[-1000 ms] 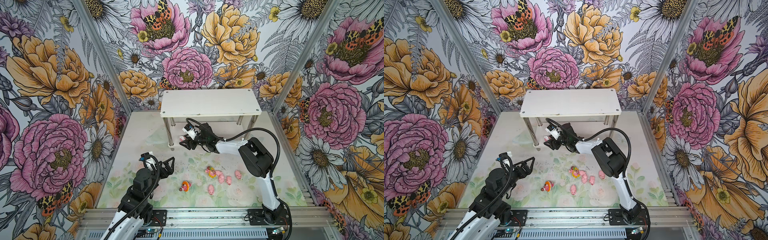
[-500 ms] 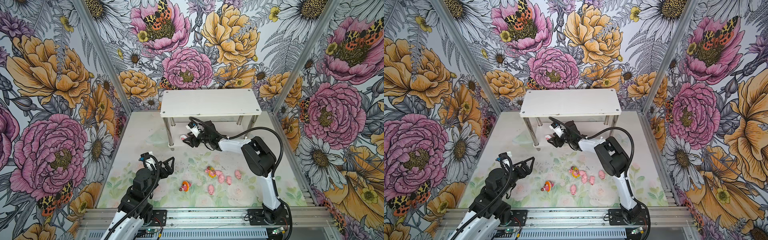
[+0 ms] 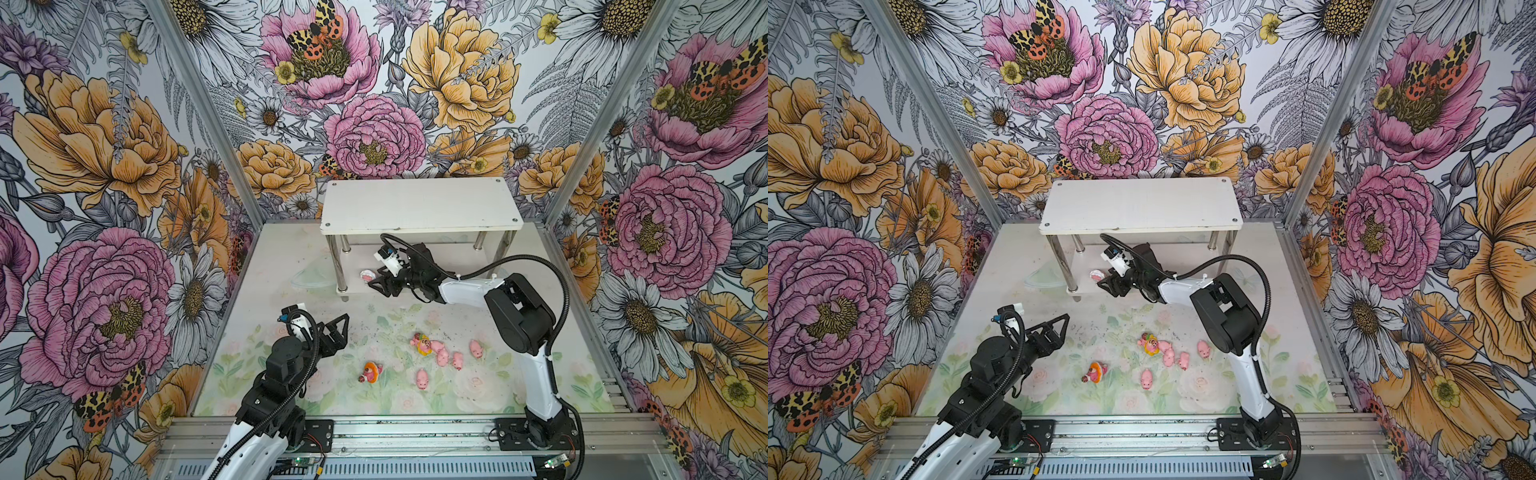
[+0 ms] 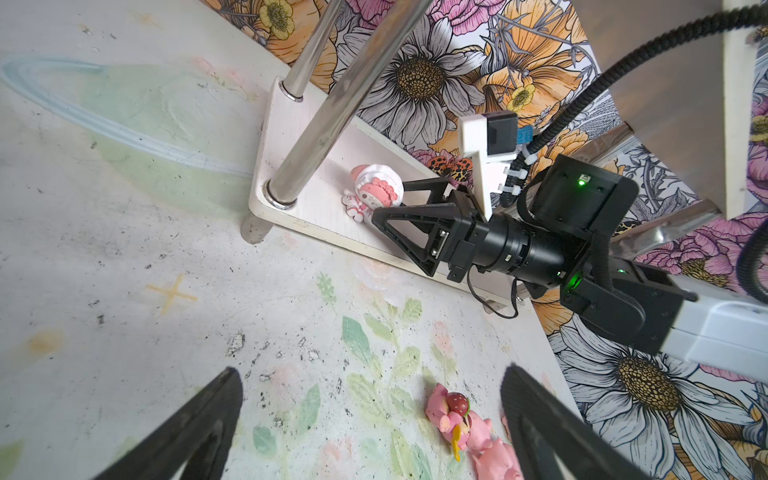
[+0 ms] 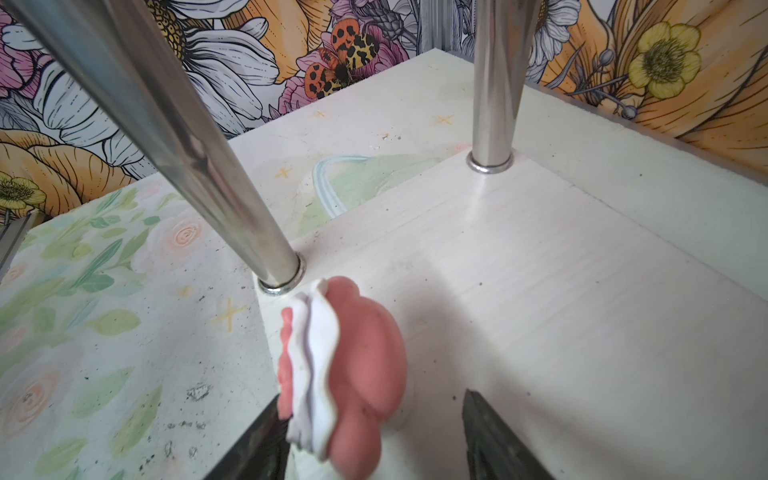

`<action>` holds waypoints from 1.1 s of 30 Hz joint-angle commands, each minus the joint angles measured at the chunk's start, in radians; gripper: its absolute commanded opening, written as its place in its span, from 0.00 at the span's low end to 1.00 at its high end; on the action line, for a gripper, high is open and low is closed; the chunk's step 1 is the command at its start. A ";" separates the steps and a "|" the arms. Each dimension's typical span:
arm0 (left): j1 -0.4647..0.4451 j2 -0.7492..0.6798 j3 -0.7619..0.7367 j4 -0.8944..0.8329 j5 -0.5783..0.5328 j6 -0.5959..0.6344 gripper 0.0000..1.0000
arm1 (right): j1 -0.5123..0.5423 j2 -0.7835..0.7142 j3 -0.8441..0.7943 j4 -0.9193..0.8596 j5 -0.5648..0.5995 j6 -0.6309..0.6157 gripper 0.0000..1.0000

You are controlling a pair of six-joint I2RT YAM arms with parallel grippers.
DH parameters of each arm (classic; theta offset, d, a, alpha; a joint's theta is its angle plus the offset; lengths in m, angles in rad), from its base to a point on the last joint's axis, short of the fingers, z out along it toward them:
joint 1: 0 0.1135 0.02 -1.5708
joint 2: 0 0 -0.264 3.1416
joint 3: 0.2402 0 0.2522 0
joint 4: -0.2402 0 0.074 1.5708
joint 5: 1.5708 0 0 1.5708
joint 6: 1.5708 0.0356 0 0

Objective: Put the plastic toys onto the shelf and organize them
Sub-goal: 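Lower the figure onto the lower tier and open the right gripper, then withdraw the right gripper while the left lowers over the strawberry-sunflower pig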

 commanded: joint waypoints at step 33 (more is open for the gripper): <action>-0.140 0.338 0.094 0.186 0.079 0.162 0.88 | 0.096 -0.761 -0.617 -0.365 0.462 0.326 0.61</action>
